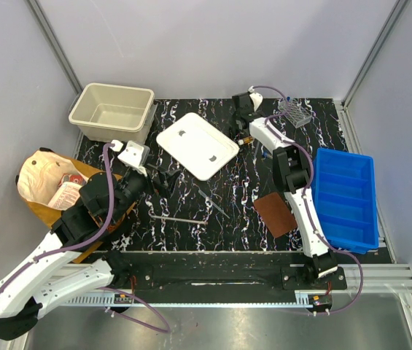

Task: Organize the chemistry lab equipment

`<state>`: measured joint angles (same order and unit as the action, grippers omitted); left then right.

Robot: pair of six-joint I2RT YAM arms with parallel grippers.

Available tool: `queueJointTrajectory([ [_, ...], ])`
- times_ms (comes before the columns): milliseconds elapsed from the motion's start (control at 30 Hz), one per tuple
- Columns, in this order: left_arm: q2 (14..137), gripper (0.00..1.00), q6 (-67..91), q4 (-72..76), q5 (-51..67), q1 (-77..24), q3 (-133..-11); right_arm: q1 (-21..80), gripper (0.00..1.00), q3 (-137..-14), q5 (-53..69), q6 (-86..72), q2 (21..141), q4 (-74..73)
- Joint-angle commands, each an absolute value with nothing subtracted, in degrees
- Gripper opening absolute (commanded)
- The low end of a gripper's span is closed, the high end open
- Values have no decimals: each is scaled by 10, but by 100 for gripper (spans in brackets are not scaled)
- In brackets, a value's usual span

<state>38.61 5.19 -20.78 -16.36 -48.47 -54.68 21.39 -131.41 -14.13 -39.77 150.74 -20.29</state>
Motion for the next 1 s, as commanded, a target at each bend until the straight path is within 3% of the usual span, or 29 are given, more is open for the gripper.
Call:
queueJointTrajectory([
  [0,377,99,55,-170,-176,-483,-541,215,43,-1343,-183,-334,1460,-210],
  [200,376,99,52,-170,-185,-483,-540,214,44,-1507,-197,-239,1550,-278],
  [967,395,99,56,-166,-175,-482,-538,217,36,-1513,-152,-272,1595,-325],
])
